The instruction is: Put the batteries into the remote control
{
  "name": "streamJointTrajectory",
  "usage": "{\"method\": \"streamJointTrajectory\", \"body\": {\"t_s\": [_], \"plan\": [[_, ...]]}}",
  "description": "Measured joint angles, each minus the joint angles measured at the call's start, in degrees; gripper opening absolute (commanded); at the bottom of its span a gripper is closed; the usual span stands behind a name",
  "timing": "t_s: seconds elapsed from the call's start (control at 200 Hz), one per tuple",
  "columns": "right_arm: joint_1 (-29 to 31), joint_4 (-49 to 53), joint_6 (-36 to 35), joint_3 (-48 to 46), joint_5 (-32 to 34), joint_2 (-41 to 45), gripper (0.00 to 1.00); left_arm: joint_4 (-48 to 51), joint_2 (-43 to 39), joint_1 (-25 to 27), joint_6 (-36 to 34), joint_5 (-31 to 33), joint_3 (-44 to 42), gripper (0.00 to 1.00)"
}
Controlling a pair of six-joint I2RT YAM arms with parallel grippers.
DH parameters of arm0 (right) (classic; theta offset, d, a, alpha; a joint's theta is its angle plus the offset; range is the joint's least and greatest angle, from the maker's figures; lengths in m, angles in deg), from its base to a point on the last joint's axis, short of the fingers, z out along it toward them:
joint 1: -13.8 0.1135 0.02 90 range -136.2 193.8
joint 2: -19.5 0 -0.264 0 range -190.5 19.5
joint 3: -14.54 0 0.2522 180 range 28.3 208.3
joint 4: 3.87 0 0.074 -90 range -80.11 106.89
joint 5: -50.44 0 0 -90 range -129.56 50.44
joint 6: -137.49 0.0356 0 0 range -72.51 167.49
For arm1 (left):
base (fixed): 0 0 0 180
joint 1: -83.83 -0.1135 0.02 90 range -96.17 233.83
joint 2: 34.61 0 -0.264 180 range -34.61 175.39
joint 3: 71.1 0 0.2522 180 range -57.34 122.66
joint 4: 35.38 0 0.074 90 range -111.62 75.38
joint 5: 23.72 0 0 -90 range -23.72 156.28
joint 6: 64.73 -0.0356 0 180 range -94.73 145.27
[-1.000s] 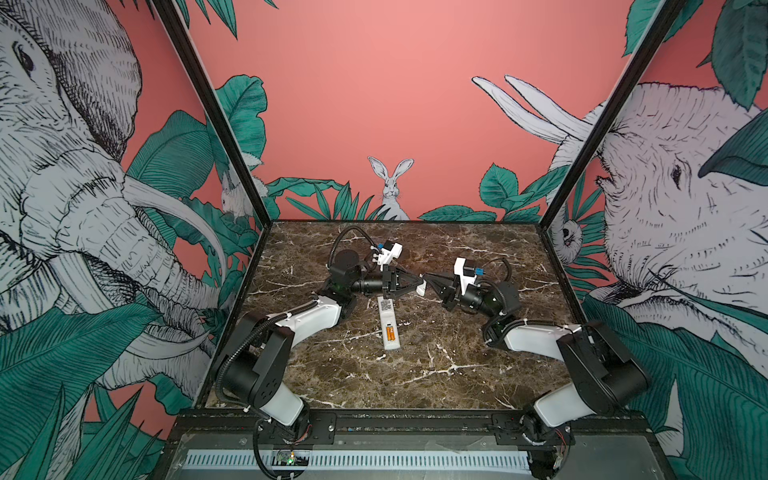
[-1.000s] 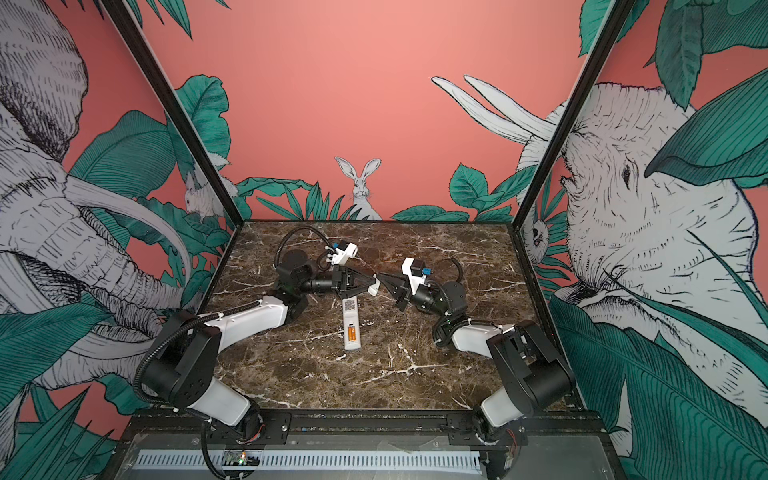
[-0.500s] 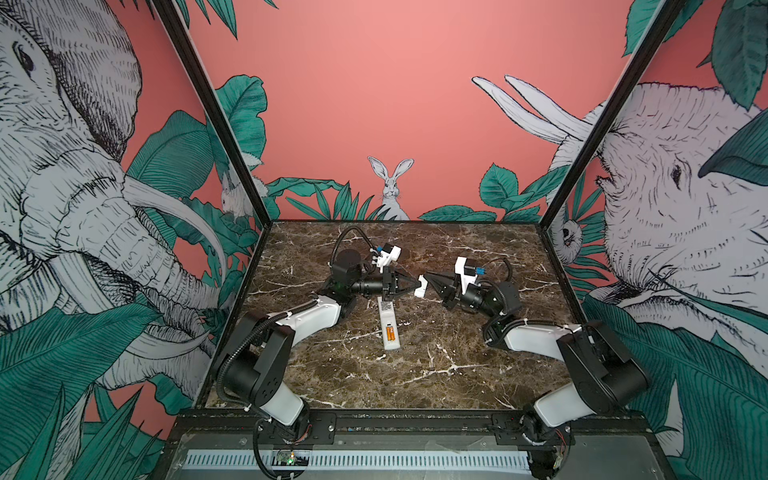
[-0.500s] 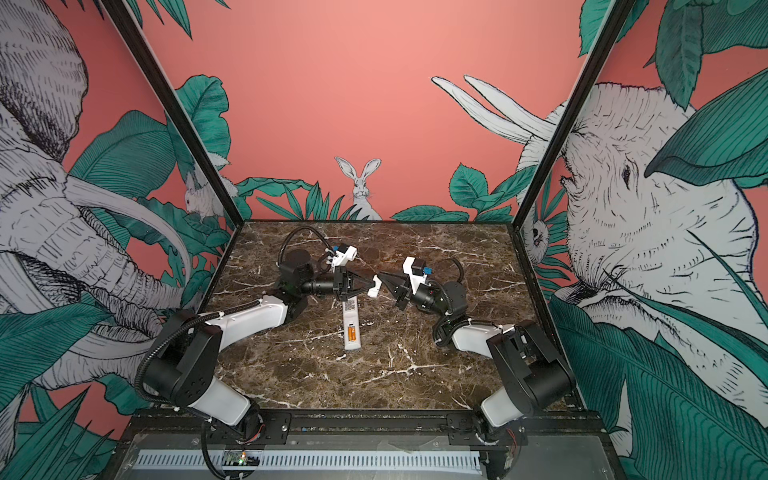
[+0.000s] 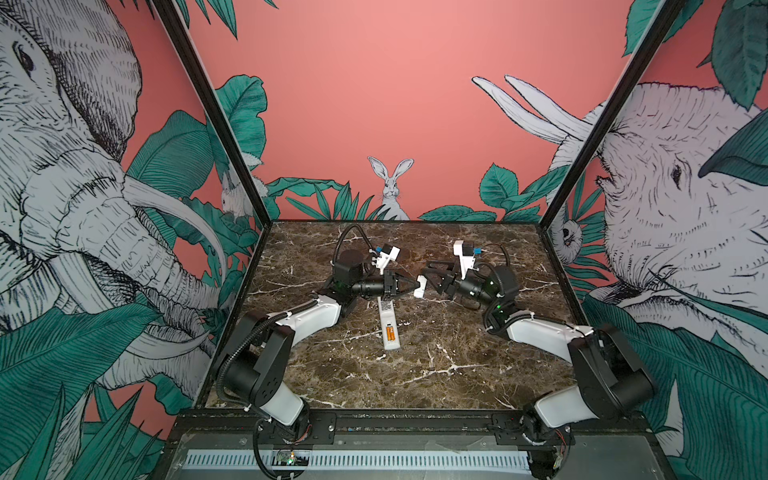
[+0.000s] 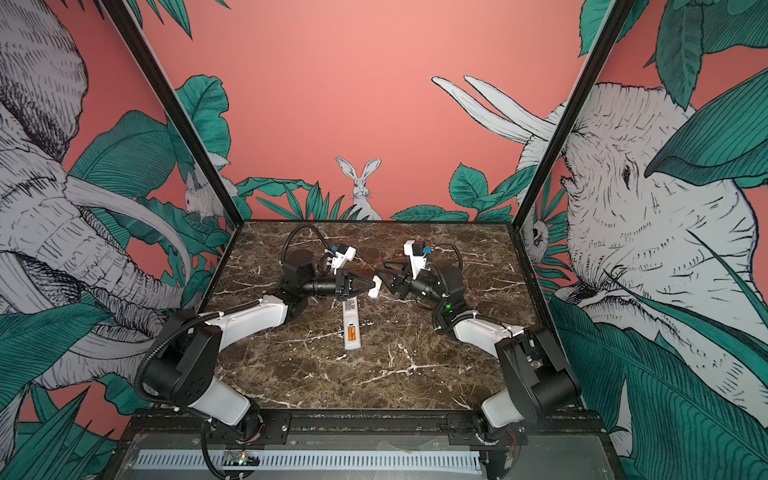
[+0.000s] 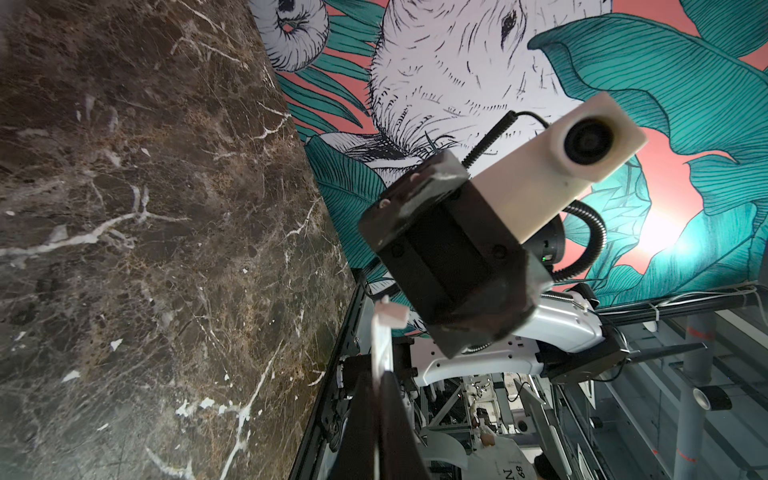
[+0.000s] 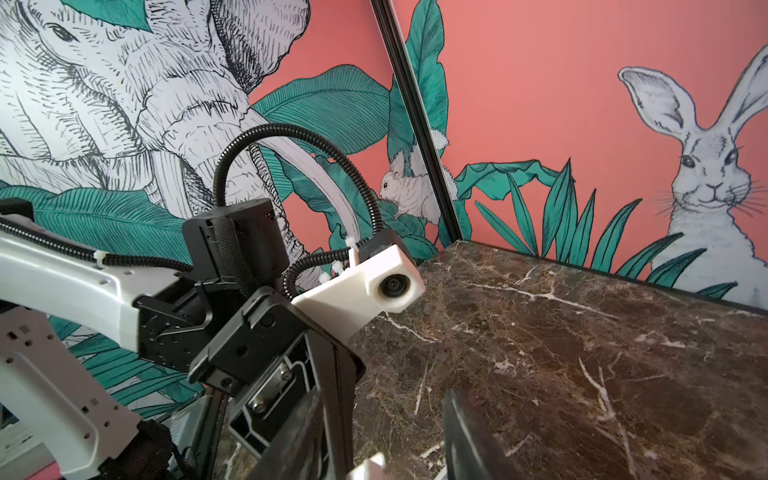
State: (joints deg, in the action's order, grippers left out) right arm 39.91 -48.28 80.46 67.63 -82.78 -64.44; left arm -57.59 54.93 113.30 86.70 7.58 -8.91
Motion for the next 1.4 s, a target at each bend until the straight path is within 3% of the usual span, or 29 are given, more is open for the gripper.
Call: {"method": "streamJointTrajectory", "body": {"t_s": [0.335,0.57,0.785,0.865,0.97,1.035,1.17,1.4], "plan": [[0.00,13.35,5.66,2.29,-2.56,1.20,0.40,-4.57,0.00,0.00,0.02,2.23,-0.70,0.00],[0.02,15.50,7.98,2.25,-3.30,1.20,0.15,-5.66,0.00,-0.04,0.04,3.17,-1.42,0.00],[0.00,14.62,11.32,2.08,-3.91,1.20,0.03,-6.19,0.04,-0.07,-0.11,3.67,-1.64,0.00],[0.02,14.60,12.09,2.08,-3.91,1.20,0.02,-6.27,0.07,-0.07,-0.26,3.67,-1.66,0.11],[0.00,15.76,11.21,2.21,-3.61,1.53,0.01,-5.79,0.15,-0.50,-0.20,3.72,-1.77,0.42],[0.00,20.13,8.92,2.49,-2.51,1.99,0.00,-5.55,0.07,-1.27,-0.61,3.58,-1.77,0.56],[-0.02,37.11,1.64,6.29,3.26,2.82,0.00,-2.49,-1.11,-5.27,-2.32,3.13,-1.95,0.63],[-0.04,68.19,-11.82,15.17,23.45,2.82,0.00,10.82,-7.02,-12.31,-11.63,2.60,-1.42,0.65]]}}
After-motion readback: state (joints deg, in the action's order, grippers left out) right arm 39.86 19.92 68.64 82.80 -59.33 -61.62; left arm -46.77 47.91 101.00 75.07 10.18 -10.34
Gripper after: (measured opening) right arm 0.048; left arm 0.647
